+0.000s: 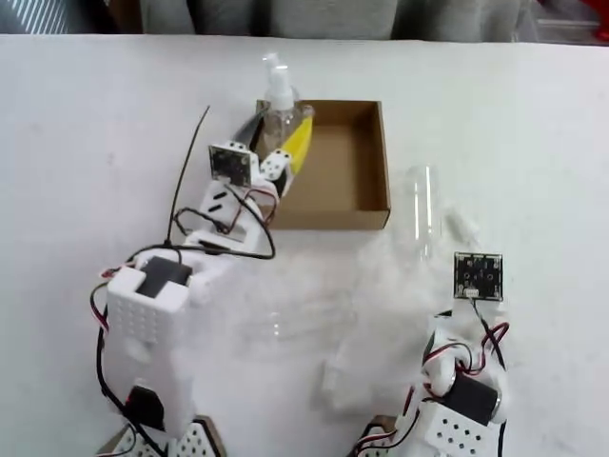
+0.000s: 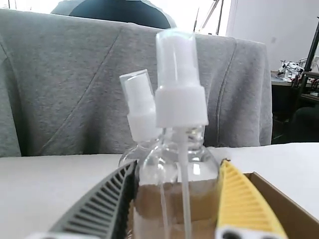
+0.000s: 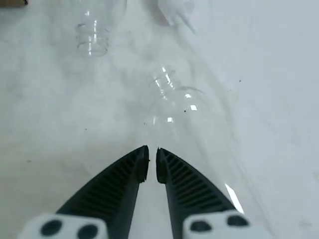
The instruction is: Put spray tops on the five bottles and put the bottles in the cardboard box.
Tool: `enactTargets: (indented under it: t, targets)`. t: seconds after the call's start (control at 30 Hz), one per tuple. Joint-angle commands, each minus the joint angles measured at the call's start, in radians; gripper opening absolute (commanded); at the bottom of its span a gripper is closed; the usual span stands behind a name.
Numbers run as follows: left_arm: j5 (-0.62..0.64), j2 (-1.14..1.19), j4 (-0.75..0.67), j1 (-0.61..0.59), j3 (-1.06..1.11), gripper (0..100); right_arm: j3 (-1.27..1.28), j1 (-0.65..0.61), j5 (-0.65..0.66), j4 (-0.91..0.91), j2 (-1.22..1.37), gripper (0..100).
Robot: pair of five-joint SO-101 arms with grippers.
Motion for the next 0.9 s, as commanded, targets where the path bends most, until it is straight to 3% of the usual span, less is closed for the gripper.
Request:
enactTargets:
  t: [0.0,0.2,0.67,0.87]
  targets:
    - [0.009,-0.008,-0.021,0.012,-0.006,18,-0.005,0.007,0.012,0.010,-0.008,1.8]
    - [0.009,-0.008,0.057,0.010,-0.006,19,-0.003,0.007,0.012,0.010,-0.008,1.8]
    - [0.009,0.012,0.054,0.010,-0.015,19,-0.003,0.007,0.012,0.010,-0.008,1.8]
    - [0.008,0.130,-0.115,0.016,-0.074,18,-0.003,0.007,0.012,0.010,-0.008,1.8]
